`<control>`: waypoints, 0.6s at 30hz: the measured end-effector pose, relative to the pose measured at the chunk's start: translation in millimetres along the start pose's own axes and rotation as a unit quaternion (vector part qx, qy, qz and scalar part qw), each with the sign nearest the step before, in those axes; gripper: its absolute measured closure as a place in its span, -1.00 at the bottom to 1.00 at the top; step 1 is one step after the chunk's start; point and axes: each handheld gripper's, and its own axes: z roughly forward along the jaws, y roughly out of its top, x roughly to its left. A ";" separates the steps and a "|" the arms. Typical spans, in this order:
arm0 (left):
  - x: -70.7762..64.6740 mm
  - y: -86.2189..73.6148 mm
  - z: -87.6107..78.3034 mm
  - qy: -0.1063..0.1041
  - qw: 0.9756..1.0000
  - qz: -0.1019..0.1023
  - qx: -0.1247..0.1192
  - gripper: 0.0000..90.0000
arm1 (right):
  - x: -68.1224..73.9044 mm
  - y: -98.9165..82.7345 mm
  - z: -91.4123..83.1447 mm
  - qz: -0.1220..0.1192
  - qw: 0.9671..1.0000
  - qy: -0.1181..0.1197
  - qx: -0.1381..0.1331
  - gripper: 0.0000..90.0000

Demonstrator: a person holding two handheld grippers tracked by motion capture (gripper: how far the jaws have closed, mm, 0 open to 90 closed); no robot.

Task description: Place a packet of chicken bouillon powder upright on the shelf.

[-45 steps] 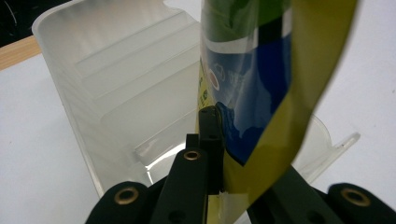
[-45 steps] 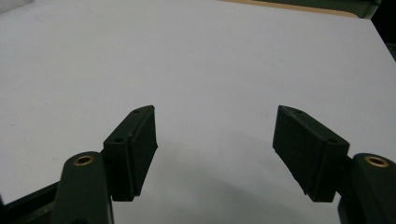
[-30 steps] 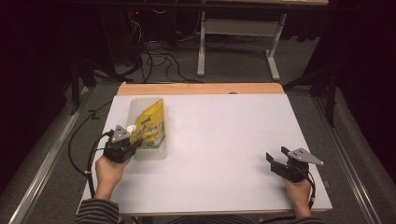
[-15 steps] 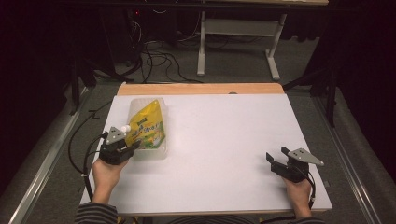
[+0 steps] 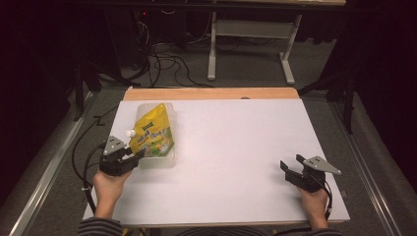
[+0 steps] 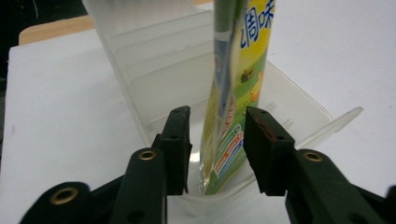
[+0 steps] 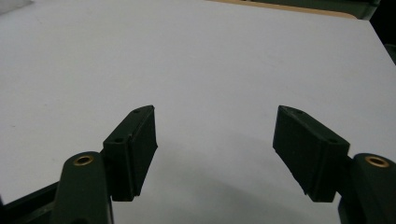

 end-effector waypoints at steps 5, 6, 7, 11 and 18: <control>-2.4 -1.9 -6.5 0.007 1.000 -0.004 -0.010 0.25 | 0.2 0.0 -0.1 0.001 1.000 0.000 0.000 -0.31; -3.6 -2.5 -8.7 0.006 1.000 -0.005 -0.012 0.22 | 0.1 0.0 -0.1 0.000 1.000 0.000 0.000 -0.31; -4.3 -3.1 -9.9 0.008 1.000 -0.006 -0.014 0.20 | 0.3 0.0 -0.1 0.001 1.000 0.000 0.000 -0.31; -7.5 -7.2 -17.6 0.013 1.000 -0.011 -0.020 0.14 | 0.2 0.1 0.2 0.001 1.000 0.001 0.002 -0.31; -20.1 -13.9 -28.2 0.022 0.999 -0.012 -0.031 0.11 | 0.3 0.2 0.3 0.002 1.000 0.002 0.002 -0.31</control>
